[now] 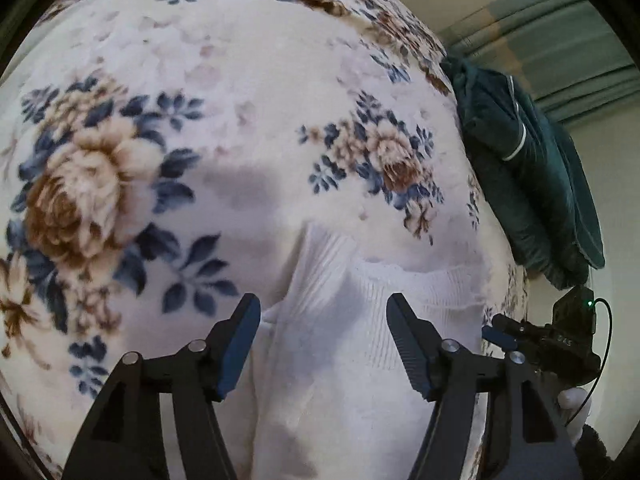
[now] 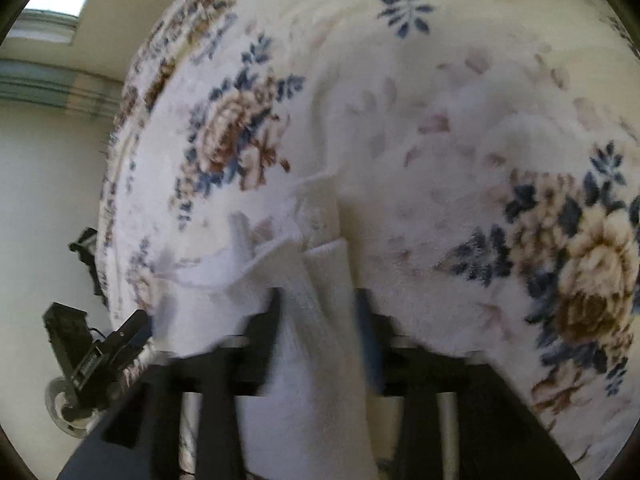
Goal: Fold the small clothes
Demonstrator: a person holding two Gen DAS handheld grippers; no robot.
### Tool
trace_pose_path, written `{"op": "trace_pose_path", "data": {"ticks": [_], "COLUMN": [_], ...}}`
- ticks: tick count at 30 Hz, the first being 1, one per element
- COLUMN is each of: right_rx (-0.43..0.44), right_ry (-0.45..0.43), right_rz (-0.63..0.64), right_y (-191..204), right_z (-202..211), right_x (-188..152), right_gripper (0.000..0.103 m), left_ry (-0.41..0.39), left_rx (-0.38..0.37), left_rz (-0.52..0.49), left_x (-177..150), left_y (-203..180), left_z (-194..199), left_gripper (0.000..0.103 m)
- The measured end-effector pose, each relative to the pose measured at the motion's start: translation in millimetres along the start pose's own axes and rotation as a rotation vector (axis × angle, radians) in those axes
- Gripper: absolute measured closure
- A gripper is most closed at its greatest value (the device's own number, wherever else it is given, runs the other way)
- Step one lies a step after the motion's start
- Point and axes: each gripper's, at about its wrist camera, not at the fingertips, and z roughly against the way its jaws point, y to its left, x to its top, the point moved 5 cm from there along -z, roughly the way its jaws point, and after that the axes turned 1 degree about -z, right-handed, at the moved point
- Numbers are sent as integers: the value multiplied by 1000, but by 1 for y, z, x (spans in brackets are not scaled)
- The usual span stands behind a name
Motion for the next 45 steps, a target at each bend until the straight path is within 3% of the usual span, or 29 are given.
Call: {"op": "trace_pose_path", "data": {"ticks": [2, 4, 5, 6, 7, 8, 11, 12, 15, 18, 20, 22, 24, 25, 27, 28, 30, 33, 34, 35, 37, 39, 41, 45], "right_rx": [16, 13, 15, 27, 27, 8, 29, 30, 5, -70, -92, -52, -27, 3, 15, 15, 55, 78, 95, 121, 165, 135, 96, 88], "right_ry": [27, 61, 69, 59, 41, 17, -35, -95, -122, -56, -41, 0, 16, 34, 34, 34, 83, 133, 168, 190, 160, 83, 13, 100], "right_rz": [8, 14, 20, 27, 42, 50, 37, 12, -15, -29, -25, -35, -48, -49, -19, -19, -41, -75, -93, -106, -121, -150, -176, -161], "right_y": [3, 6, 7, 10, 13, 15, 19, 18, 10, -2, -3, -1, -1, 0, -4, -4, -14, -26, -32, -35, -36, -41, -48, -44], "right_z": [-5, -16, -22, -25, -26, -24, -12, 3, 3, -32, -39, -42, -39, -34, -12, -12, -2, -4, -9, -13, -20, -13, -5, -21], "right_x": [-1, -2, -1, 0, 1, 3, 8, 16, 26, 34, 34, 34, 33, 30, 13, 13, -23, -50, -66, -78, -98, -98, -91, -95], "right_gripper": [53, 53, 53, 66, 89, 98, 99, 99, 99, 99, 99, 98, 90, 86, 56, 54, 54, 54, 54, 54, 88, 99, 100, 99], "left_ry": [24, 49, 55, 59, 57, 35, -52, -66, -22, 59, 60, 58, 43, 36, 26, 32, 57, 100, 100, 91, 48, 6, -16, 45], "left_rx": [21, 23, 30, 53, 57, 41, 16, 26, 19, -8, -42, -60, -70, -67, -53, -48, -31, -23, -22, -34, -49, -70, -68, -95], "left_rz": [-17, -55, -82, -98, -106, -111, -103, -100, -13, 79, 126, 145, 136, 124, 86, 66, 45, 37, 39, 46, 61, 89, 119, 147], "left_x": [1, 1, 1, 1, 2, 4, 12, 14, 22, 21, 21, 17, 9, 3, -15, -24, -47, -76, -81, -84, -82, -76, -70, -73], "left_y": [-1, -5, -9, -10, -11, -14, -15, -11, 15, 34, 36, 34, 30, 28, 22, 19, 18, 20, 20, 20, 20, 23, 31, 28], "left_z": [-11, -24, -29, -32, -32, -27, -1, 2, -15, -43, -40, -31, -12, -3, 14, 19, 22, 9, 6, 4, 10, 20, 23, 19], "left_gripper": [40, 48, 64, 93, 93, 93, 94, 94, 94, 91, 87, 59, 56, 56, 56, 56, 56, 59, 79, 85, 90, 94, 94, 86]}}
